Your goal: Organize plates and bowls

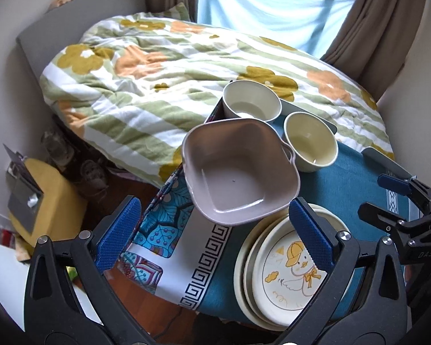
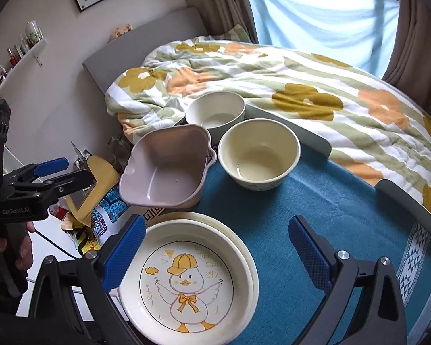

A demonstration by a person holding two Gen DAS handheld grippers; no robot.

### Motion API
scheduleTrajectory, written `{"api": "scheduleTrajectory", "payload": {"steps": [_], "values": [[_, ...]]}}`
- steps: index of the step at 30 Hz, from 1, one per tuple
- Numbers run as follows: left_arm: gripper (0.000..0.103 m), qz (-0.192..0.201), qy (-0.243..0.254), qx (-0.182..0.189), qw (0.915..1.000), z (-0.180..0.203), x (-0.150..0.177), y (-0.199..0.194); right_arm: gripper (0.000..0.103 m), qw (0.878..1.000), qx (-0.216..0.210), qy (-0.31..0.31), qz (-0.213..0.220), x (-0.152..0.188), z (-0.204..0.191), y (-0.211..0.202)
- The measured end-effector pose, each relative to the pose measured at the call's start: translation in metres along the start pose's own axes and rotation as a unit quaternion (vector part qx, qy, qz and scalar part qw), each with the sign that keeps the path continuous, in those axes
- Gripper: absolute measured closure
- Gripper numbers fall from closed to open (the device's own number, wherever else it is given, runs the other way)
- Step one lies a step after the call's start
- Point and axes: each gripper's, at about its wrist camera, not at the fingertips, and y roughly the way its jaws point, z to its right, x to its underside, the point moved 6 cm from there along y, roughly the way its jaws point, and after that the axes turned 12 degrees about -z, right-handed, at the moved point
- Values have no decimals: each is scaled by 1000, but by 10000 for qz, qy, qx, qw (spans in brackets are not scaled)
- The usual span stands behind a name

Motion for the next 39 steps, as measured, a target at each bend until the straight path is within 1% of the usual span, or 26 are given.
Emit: {"api": "scheduleTrajectory", "payload": {"steps": [3, 6, 7, 8, 10, 12, 13, 15, 16, 17, 18, 19, 20, 21, 23, 24, 27, 31, 34, 39], "values": [[1, -262, -122, 159, 9995, -10, -6, 24, 4, 9994, -253, 102, -224, -15, -3, 25], [2, -480, -262, 367, 9978, -15, -10, 47, 4, 9981, -262, 200, -518, -26, -6, 53], [3, -552, -293, 410, 9972, -16, -10, 55, 4, 9974, -348, 218, -595, -29, -7, 61], [6, -630, -318, 463, 9964, -17, -11, 63, 4, 9965, -448, 242, -661, -32, -8, 69], [15, -806, -371, 578, 9944, -20, -12, 79, 4, 9950, -512, 306, -801, -36, -10, 83], [35, -997, -443, 675, 9917, -23, -13, 94, 5, 9942, -553, 315, -872, -42, -11, 95], [38, -1076, -476, 716, 9905, -25, -14, 101, 8, 9937, -601, 325, -891, -45, -13, 99], [49, -1167, -492, 787, 9888, -26, -16, 111, 27, 9924, -664, 347, -973, -49, -15, 109], [52, -1193, -468, 795, 9886, -26, -17, 115, 32, 9917, -672, 348, -1038, -52, -16, 114], [55, -1216, -434, 779, 9886, -26, -18, 118, 41, 9913, -671, 339, -1081, -54, -18, 119], [59, -1233, -396, 773, 9886, -25, -19, 120, 47, 9911, -666, 323, -1109, -56, -20, 122], [61, -1256, -356, 779, 9884, -24, -20, 123, 49, 9910, -655, 292, -1129, -56, -21, 125], [66, -1279, -326, 786, 9881, -23, -21, 125, 54, 9912, -632, 269, -1136, -58, -21, 128], [71, -1289, -297, 797, 9880, -22, -22, 127, 64, 9913, -610, 263, -1139, -59, -22, 129], [76, -1283, -242, 731, 9887, -22, -23, 128, 75, 9915, -509, 247, -1174, -60, -22, 133], [78, -1272, -214, 685, 9893, -22, -24, 129, 79, 9918, -426, 238, -1182, -61, -21, 134], [78, -1202, -121, 639, 9906, -23, -26, 128, 84, 9921, -320, 248, -1187, -61, -17, 134], [78, -1044, 89, 501, 9932, -19, -27, 119, 85, 9936, -280, 268, -1058, -59, -20, 128], [78, -933, 183, 466, 9944, -18, -28, 107, 85, 9954, -209, 237, -900, -57, -25, 119], [78, -594, 355, 415, 9967, -4, -26, 69, 85, 9982, -206, 236, -506, -50, -30, 86]]}}
